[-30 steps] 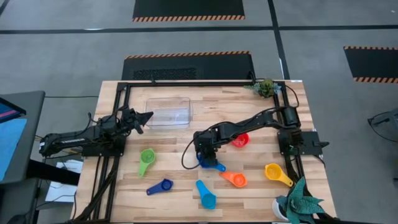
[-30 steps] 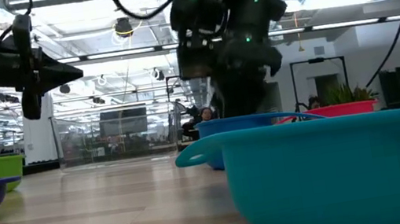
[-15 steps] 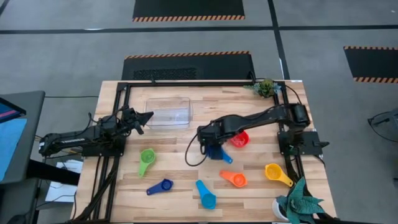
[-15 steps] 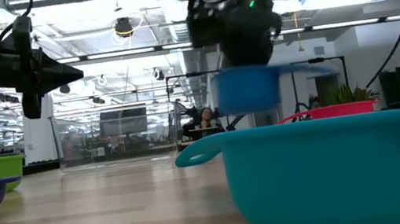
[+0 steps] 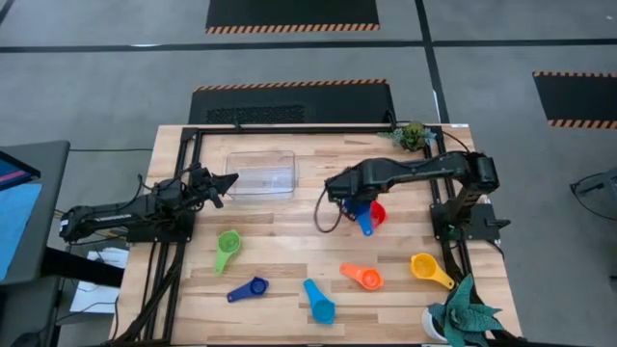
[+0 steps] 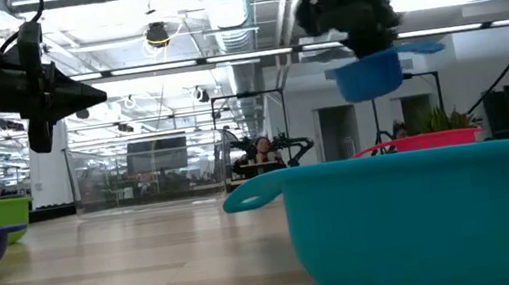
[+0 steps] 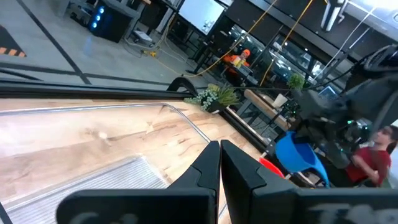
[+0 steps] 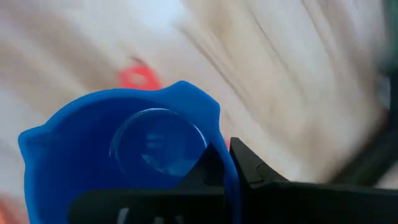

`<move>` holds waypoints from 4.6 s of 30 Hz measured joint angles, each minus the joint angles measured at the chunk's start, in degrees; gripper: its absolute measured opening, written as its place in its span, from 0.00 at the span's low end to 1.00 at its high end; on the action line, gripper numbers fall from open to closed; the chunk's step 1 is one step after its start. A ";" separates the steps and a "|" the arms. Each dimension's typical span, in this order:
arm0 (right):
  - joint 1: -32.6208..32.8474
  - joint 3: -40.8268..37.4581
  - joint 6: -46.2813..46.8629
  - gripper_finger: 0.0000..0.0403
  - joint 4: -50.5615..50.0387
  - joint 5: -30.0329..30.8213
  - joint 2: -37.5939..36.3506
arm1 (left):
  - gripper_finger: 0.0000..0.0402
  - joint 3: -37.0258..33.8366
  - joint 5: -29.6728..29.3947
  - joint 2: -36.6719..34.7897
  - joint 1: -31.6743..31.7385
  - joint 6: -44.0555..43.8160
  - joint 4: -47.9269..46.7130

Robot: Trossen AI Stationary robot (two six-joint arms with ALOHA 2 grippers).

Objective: Nest measuring cups in basket
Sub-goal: Stack the blue measuring cup on top of the red measuring cup, then stack the yellow measuring cup on top of the blue measuring cup

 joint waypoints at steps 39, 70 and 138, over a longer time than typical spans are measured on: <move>8.27 -7.00 87.23 0.02 2.85 2.75 -1.63 | 0.00 0.00 0.11 -0.09 0.00 -6.61 0.03; 8.53 -7.01 88.39 0.10 -5.30 -7.87 -1.59 | 0.00 0.00 0.09 -0.09 0.00 -6.59 0.05; 10.53 10.16 2.96 0.36 -9.00 2.21 -9.71 | 0.00 -0.02 -11.21 4.57 0.09 -21.93 1.10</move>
